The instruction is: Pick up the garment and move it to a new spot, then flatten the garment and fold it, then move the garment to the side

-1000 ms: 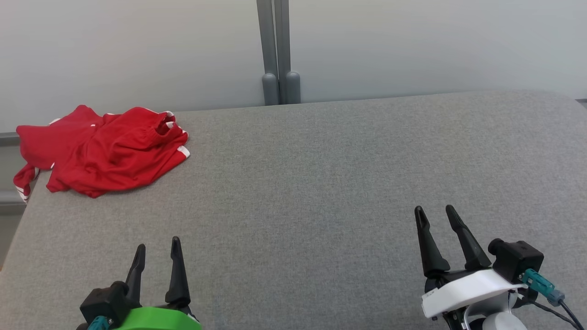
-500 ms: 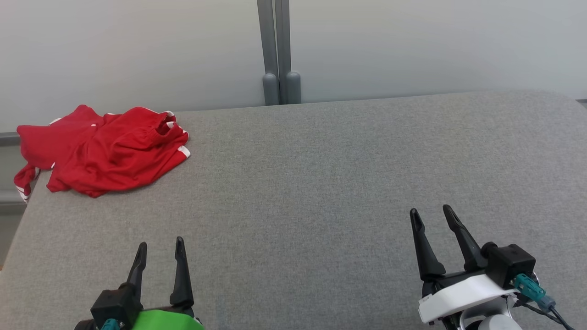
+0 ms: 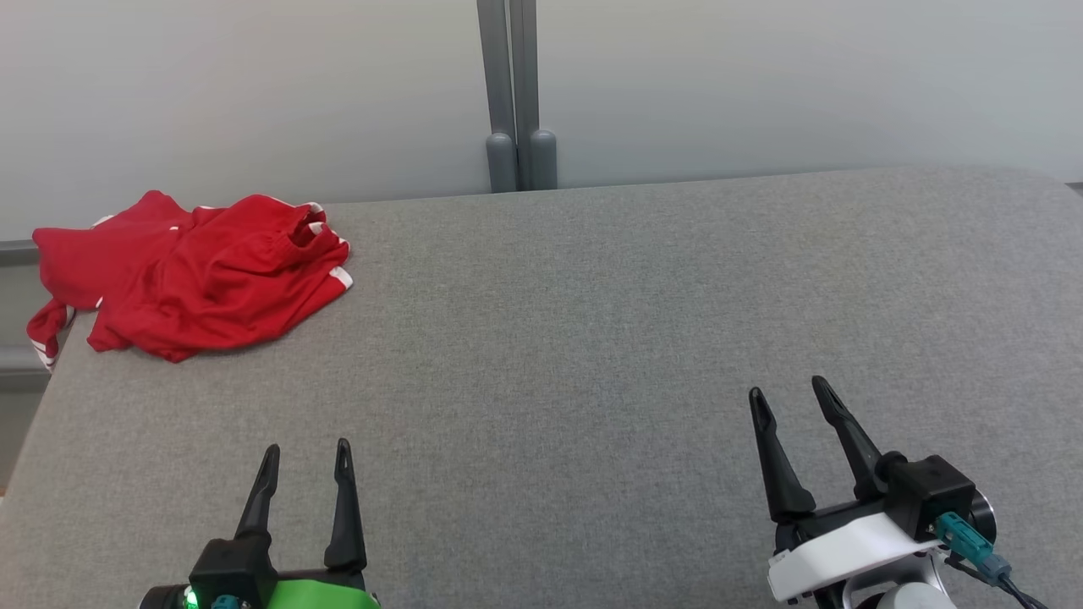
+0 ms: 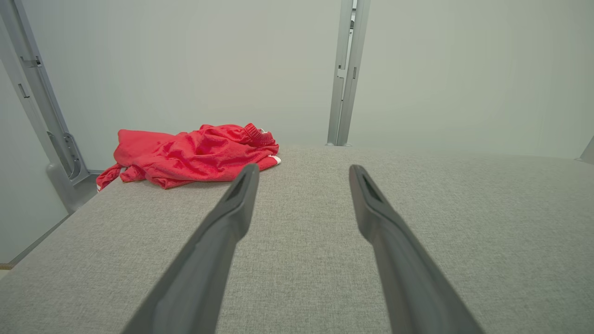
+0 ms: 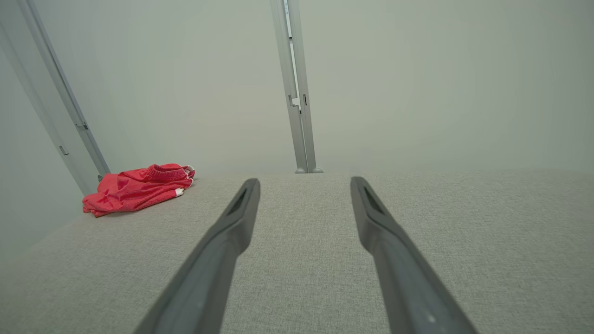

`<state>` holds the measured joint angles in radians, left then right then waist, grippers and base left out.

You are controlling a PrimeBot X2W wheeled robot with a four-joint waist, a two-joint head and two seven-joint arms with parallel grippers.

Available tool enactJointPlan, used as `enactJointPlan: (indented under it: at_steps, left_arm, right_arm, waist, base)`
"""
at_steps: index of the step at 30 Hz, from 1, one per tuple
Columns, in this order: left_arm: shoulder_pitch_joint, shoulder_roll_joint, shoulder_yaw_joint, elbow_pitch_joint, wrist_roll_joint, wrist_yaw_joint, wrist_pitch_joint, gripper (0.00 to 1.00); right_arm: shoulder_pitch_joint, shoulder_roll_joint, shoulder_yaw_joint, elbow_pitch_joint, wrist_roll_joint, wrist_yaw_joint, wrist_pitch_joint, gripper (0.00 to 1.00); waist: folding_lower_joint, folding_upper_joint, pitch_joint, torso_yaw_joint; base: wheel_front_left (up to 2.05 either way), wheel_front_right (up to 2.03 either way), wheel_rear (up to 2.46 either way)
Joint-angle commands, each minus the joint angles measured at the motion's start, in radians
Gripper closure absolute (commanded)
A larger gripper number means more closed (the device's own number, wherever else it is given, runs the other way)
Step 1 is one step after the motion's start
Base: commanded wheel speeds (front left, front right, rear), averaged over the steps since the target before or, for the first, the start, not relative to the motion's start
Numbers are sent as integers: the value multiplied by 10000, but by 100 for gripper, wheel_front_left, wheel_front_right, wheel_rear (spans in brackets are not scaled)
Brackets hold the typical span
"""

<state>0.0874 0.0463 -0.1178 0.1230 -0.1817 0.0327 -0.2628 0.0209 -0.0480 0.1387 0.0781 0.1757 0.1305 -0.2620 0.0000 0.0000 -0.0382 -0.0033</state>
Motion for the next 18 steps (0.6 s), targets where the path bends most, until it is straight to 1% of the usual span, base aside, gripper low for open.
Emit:
enactJointPlan:
  at_steps: [1,18]
  left_arm:
    - [124,73,5,-42,41,47,-21,0]
    - [50,70,-29,-48,-11,82,-21,0]
  right_arm:
    - [138,-42,-2,-22,-34,4,-41,0]
    - [68,-40,-94,48,11,4,-41,0]
  waist:
    - [0,0,15,4]
    - [0,0,89,40]
  base:
    - [0,0,0]
    - [0,0,0]
